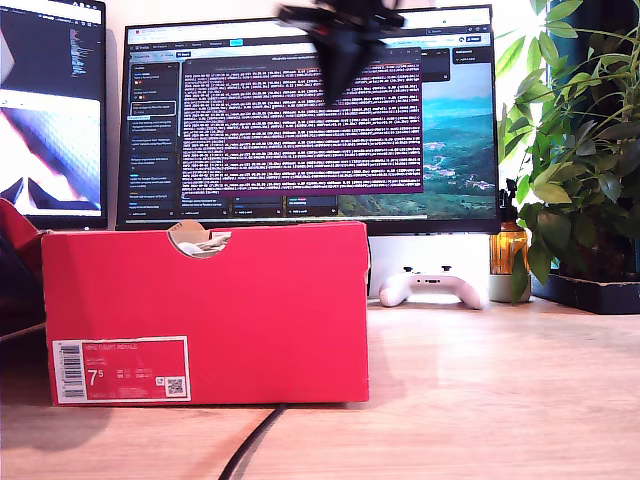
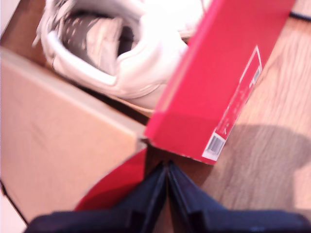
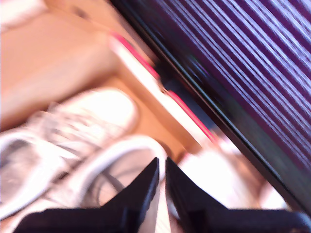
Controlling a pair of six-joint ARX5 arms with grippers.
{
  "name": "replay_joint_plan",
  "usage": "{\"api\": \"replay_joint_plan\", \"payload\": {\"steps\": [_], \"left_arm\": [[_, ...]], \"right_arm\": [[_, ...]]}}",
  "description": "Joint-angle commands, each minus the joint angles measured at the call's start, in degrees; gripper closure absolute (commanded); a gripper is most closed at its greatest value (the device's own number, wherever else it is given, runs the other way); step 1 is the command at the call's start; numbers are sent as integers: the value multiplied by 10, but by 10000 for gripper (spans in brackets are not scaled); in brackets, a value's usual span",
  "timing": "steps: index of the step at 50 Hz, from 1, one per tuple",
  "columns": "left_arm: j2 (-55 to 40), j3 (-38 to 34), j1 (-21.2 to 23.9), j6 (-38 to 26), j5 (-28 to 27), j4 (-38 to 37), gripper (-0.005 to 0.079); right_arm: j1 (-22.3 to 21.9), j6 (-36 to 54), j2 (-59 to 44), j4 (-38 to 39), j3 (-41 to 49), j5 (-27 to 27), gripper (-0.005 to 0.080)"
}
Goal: Pack the white shoes by picking the first shoe and placing it inside the red shoebox, left side, then picking and rotating the second shoe and placing it in the shoebox
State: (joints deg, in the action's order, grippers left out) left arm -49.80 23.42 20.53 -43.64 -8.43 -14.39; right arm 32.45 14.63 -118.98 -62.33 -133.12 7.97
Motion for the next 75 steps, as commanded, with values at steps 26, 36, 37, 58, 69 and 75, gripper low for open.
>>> {"api": "replay_joint_plan", "payload": {"steps": [26,36,37,58,69,75], "left_arm": [[203,27,2,154,-3,-140,759],[203,27,-21,200,-26,-74,759],[201,27,-23,201,-30,-69,759],[160,27,-85,218,-99,31,759],[160,27,-96,218,-115,38,759],[160,27,-96,218,-117,38,759]], "right_arm": [[-59,-59,19,-93,6,-19,759],[-60,-67,47,-105,7,-13,759],[-60,-72,51,-106,7,-13,759],[-71,-77,119,-145,26,17,759],[-72,-85,223,-79,177,24,759],[-80,-90,312,24,330,41,759]]}}
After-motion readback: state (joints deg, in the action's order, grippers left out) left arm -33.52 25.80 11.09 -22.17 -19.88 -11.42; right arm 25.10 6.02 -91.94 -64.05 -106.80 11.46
